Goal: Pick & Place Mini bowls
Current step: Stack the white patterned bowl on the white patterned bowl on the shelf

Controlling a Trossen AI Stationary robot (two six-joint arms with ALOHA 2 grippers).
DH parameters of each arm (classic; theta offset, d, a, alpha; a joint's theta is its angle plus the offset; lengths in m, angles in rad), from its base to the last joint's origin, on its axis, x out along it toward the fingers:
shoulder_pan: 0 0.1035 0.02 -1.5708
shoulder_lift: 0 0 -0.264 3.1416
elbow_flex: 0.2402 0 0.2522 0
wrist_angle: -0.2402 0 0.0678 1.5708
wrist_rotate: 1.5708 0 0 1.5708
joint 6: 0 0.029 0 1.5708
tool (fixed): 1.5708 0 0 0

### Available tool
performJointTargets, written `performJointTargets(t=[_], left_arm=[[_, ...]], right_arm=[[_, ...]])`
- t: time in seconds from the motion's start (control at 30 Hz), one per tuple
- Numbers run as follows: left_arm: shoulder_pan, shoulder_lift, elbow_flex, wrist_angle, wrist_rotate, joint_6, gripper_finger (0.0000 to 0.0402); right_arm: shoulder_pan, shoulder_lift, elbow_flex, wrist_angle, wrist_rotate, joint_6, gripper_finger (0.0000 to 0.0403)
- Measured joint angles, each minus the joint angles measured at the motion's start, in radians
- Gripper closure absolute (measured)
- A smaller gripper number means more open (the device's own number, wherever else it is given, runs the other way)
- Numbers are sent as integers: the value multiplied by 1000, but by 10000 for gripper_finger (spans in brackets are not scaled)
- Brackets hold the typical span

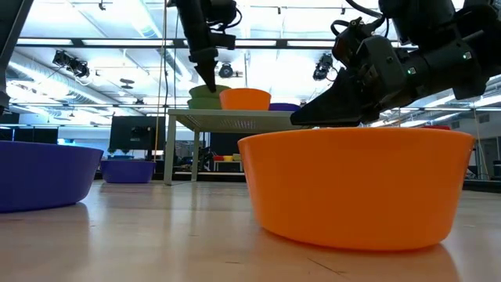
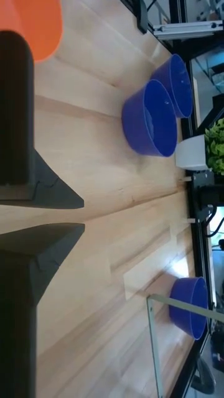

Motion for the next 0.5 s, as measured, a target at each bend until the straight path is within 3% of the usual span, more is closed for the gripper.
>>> performJointTargets(t=[0.5], left_arm=[[-1, 0, 0, -41, 43, -19, 371]], right_arm=[[0, 0, 0, 0, -2, 13, 353]])
